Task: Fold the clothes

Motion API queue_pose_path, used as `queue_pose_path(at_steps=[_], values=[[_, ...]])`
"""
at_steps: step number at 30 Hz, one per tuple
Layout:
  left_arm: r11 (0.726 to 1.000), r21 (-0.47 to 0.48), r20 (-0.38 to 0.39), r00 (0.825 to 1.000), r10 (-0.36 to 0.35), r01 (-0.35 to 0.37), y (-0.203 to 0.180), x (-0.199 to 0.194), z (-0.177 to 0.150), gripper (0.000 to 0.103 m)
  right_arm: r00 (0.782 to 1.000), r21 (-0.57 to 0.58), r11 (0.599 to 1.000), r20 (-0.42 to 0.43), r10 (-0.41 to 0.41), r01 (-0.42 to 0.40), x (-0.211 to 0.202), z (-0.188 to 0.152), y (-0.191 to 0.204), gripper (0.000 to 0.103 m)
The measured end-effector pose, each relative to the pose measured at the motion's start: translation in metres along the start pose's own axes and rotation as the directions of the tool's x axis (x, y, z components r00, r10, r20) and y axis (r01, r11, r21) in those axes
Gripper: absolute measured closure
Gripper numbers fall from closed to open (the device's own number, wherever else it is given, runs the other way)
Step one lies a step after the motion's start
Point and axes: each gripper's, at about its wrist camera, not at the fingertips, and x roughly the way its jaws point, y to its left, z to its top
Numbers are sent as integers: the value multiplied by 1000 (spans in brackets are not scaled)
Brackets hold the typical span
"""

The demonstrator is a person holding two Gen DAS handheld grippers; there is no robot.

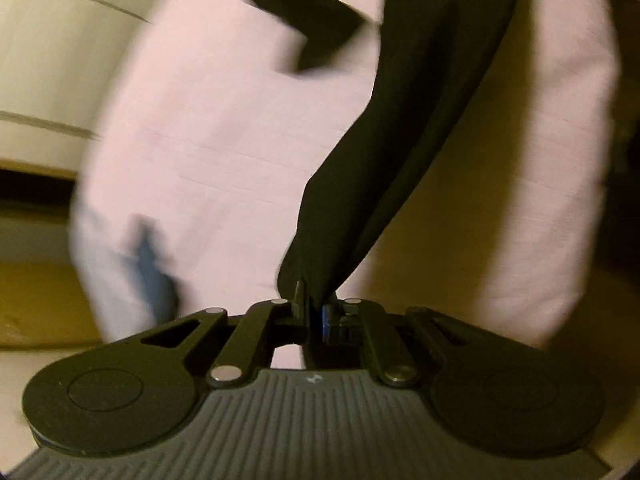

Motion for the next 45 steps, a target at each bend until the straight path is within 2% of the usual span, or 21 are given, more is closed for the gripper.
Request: queue_pose_path(at_steps=[2,3,6,9,12,14,15,18,20,22,25,29,33,36,39,41,43,45], values=[[999,33,-34,999,-28,29,-38,11,-32,98,999,-16,999,-15,36,-37,4,-10,23,102],[998,55,-45,999,-15,17,-43,17,-39,99,999,-8,999,-17,44,-44,4,-11,28,102],[996,85,-52,998,34,-30,-23,34,-30,99,999,-8,999,-10,34,-34,-6,-11,19,102],[983,144,-34,993,117,-111,4,25,-26,98,1000,-34,999,-16,3,-3,-14,-11,37,102],[960,169,1,974,225,-222,22,-1,-35,98,999,-53,998,-23,-32,31,-25,-17,28,102],[953,156,37,966,257,-260,25,-8,-42,99,998,-71,997,-42,-38,35,-30,-24,29,102],[956,146,49,967,250,-255,23,-7,-44,99,998,-75,997,-59,-35,30,-28,-27,33,102],[980,142,37,990,136,-140,-4,12,-45,98,992,-78,997,-124,-20,10,-12,-30,43,102],[983,178,17,999,30,-33,-31,23,-49,87,987,-110,994,-159,-8,-10,3,-31,52,102],[980,198,1,999,-37,36,-52,25,-54,82,984,-148,989,-176,4,-30,16,-31,54,101],[988,140,-44,997,-64,70,-54,17,-73,77,980,-165,985,-200,11,-45,18,-32,50,102],[997,-8,-120,990,-80,80,-27,5,-111,75,975,-220,974,-224,8,-59,32,-34,39,102],[991,-134,-183,982,-48,24,11,12,-138,71,960,-271,962,-276,-41,-37,47,-46,25,102],[982,-191,-170,985,-31,-2,46,36,-139,66,952,-299,953,-303,-49,-46,59,-47,28,102],[979,-205,-150,987,-55,23,68,71,-135,53,944,-325,945,-319,-82,-28,59,-42,37,101],[979,-196,-145,986,-87,57,78,98,-134,51,937,-363,932,-328,-121,-6,56,-38,47,97],[977,-185,-157,978,-138,108,77,121,-137,50,932,-380,925,-334,-141,4,51,-29,56,77],[964,-187,-176,959,-221,188,77,141,-142,55,931,-370,929,-338,-138,3,45,-16,59,64]])
